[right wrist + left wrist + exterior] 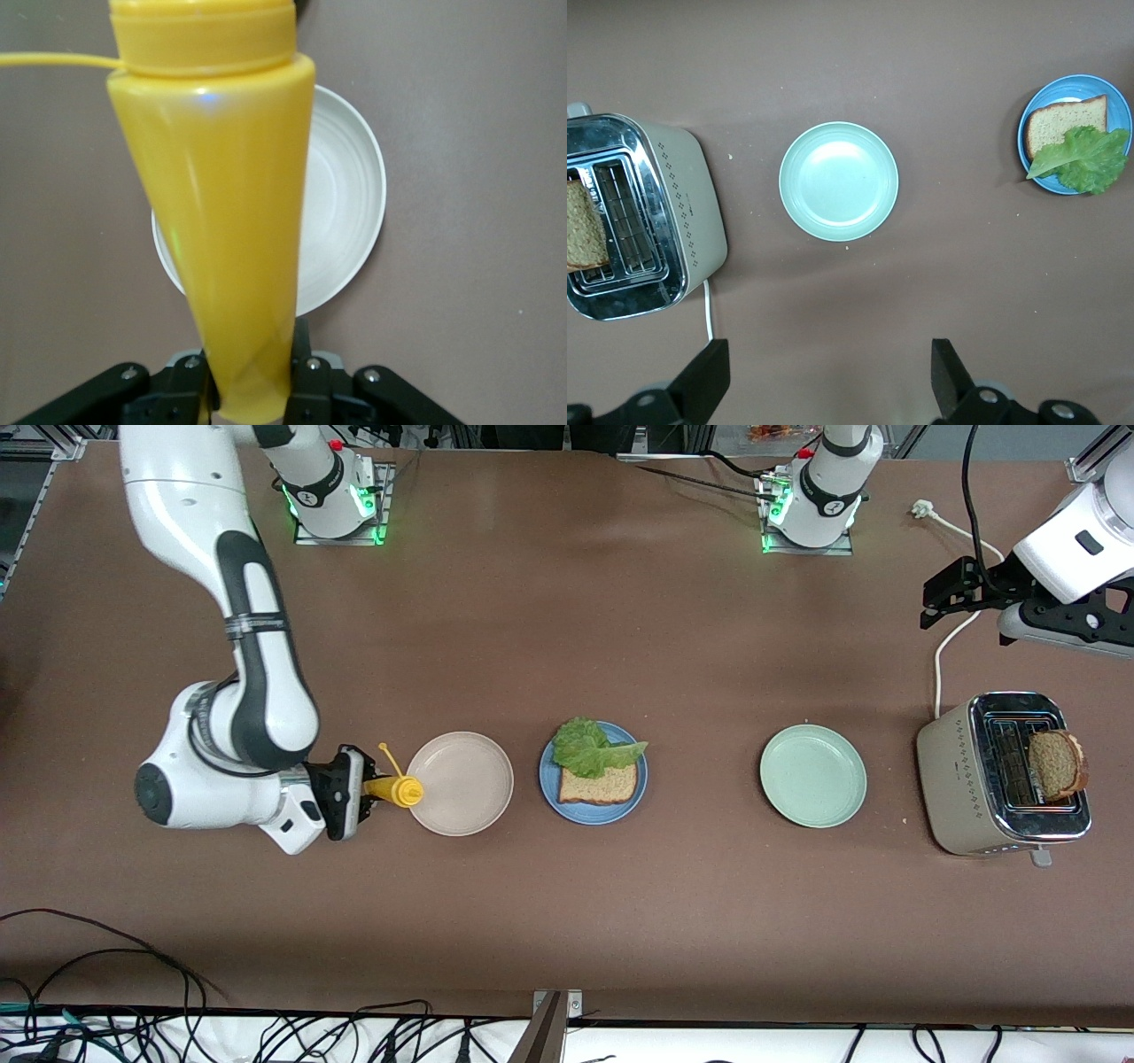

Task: Make sandwich in blue plate with both arms
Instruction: 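Lift the mustard bottle with the right gripper toward the blue plate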

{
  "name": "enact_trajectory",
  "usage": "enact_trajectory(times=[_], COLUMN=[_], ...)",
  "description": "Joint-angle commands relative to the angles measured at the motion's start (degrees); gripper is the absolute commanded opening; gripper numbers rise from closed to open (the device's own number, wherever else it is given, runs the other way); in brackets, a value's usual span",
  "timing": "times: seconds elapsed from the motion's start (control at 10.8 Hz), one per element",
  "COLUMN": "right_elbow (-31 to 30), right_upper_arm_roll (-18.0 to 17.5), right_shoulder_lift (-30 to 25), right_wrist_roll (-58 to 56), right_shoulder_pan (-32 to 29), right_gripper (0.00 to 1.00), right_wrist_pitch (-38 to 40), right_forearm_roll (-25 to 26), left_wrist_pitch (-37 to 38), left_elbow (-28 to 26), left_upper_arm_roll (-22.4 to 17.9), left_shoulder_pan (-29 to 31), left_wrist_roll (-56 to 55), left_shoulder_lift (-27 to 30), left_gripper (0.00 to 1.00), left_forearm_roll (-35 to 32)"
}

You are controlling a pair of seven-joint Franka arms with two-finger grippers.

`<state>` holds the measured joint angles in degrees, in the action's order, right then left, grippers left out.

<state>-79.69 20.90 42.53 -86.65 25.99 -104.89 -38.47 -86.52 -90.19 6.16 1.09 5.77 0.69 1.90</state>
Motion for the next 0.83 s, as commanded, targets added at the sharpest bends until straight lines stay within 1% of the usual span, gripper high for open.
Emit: enact_trajectory(times=[0.0,0.19,0.37,0.56,0.65,0.74], right_elbow=[-0.47,1.89,3.48,3.57,4.79,7.24], right_upper_arm_roll=[11.34,15.12,17.67,19.7,20.41,20.67], right_shoulder_lift=[-0.87,-0.52,0.53,2.72,4.13,5.97], right_wrist_roll=[13.83,21.39,29.22,35.03,38.1,41.35], right_shoulder_pan=[15.27,22.14,28.64,34.45,37.17,39.03], right_gripper=[0.0,0.0,0.0,0.0,0.0,0.0], right_wrist_pitch=[0.82,3.27,4.34,4.34,4.69,7.22], right_forearm_roll=[7.24,11.55,16.21,20.69,23.32,25.52], left_wrist_pitch=[1.35,1.35,1.36,1.35,1.36,1.27], left_elbow=[1.95,2.04,2.04,2.04,2.04,2.04], left_upper_arm_roll=[0.0,0.0,0.0,0.0,0.0,0.0], left_shoulder_pan=[-0.21,-0.13,-0.21,-0.13,-0.21,-0.3], left_wrist_roll=[-0.32,-0.32,-0.32,-0.32,-0.32,-0.4], left_shoulder_lift=[-0.86,-0.86,-0.86,-0.86,-0.86,-0.86], left_gripper=[1.0,1.0,1.0,1.0,1.0,1.0], left_forearm_roll=[-0.49,-0.49,-0.49,-0.49,-0.49,-0.4])
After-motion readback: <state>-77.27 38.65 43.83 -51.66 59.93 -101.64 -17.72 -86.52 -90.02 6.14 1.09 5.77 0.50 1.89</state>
